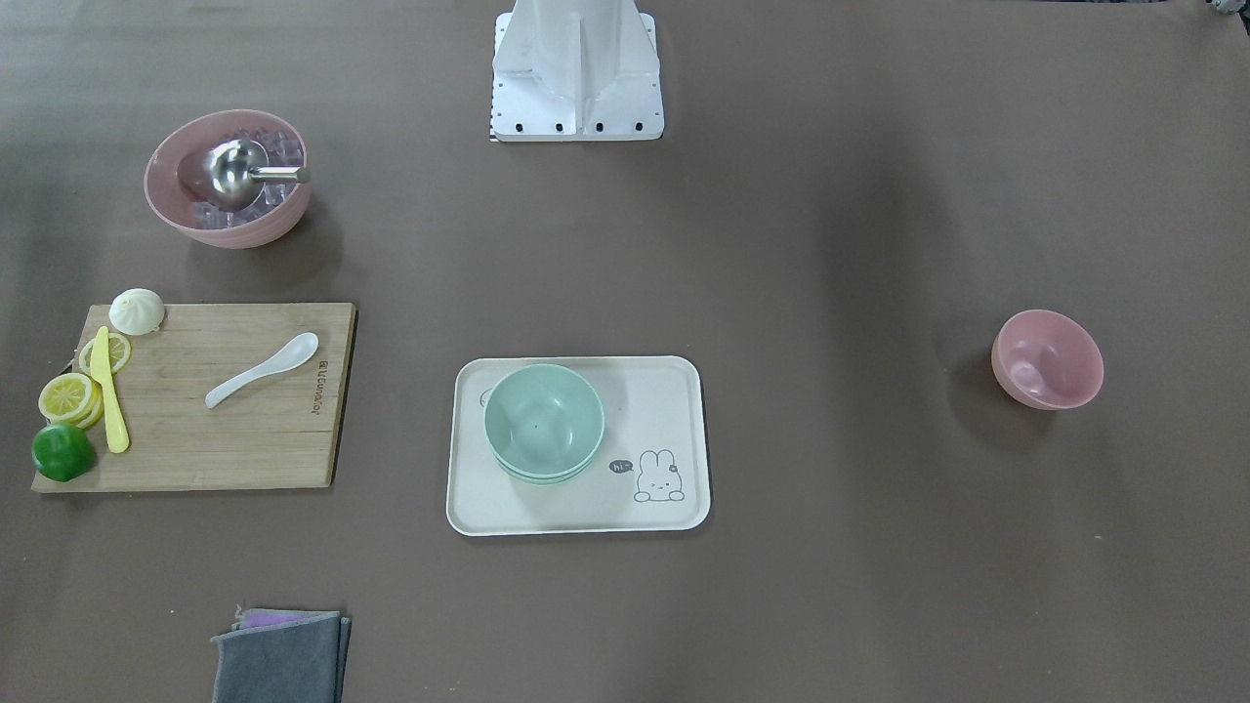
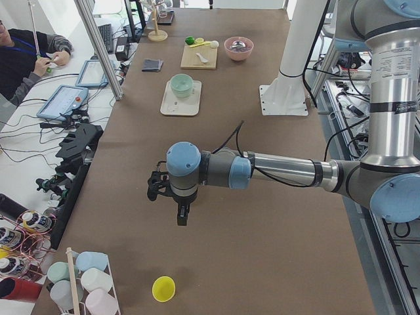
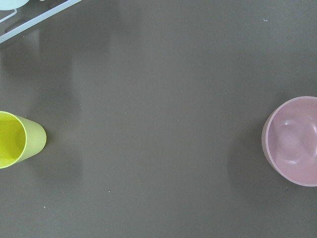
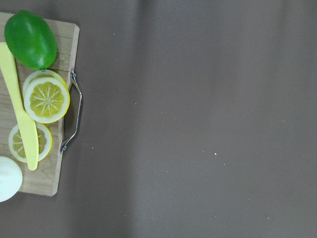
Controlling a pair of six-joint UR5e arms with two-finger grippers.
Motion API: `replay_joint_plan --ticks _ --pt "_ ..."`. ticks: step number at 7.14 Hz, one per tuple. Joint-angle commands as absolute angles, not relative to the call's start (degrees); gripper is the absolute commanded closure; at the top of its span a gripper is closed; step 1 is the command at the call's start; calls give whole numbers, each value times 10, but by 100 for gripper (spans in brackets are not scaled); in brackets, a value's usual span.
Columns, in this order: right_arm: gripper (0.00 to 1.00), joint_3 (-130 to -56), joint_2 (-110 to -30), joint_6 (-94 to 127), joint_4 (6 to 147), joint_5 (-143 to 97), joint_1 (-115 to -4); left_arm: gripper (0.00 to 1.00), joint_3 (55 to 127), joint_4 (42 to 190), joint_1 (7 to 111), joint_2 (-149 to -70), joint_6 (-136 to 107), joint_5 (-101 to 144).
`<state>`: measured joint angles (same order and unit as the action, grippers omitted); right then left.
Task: Stack pink bowl on green and place spoon
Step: 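Move the left gripper down toward the pink bowl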
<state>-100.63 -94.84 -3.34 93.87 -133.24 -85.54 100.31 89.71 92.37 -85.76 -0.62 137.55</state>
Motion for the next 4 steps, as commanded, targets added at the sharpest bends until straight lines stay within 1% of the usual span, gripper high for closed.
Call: replay_joint_plan --ticks 1,3,4 --pt "0 -1006 -948 -33 939 -1332 -855 1 1000 910 923 -858 -6 1377" --pt "0 -1010 -945 -37 937 -1333 -855 1 1000 911 923 -862 -6 1376" --pt "0 -1013 -941 -36 932 -1335 -855 1 998 916 919 -882 -7 1377"
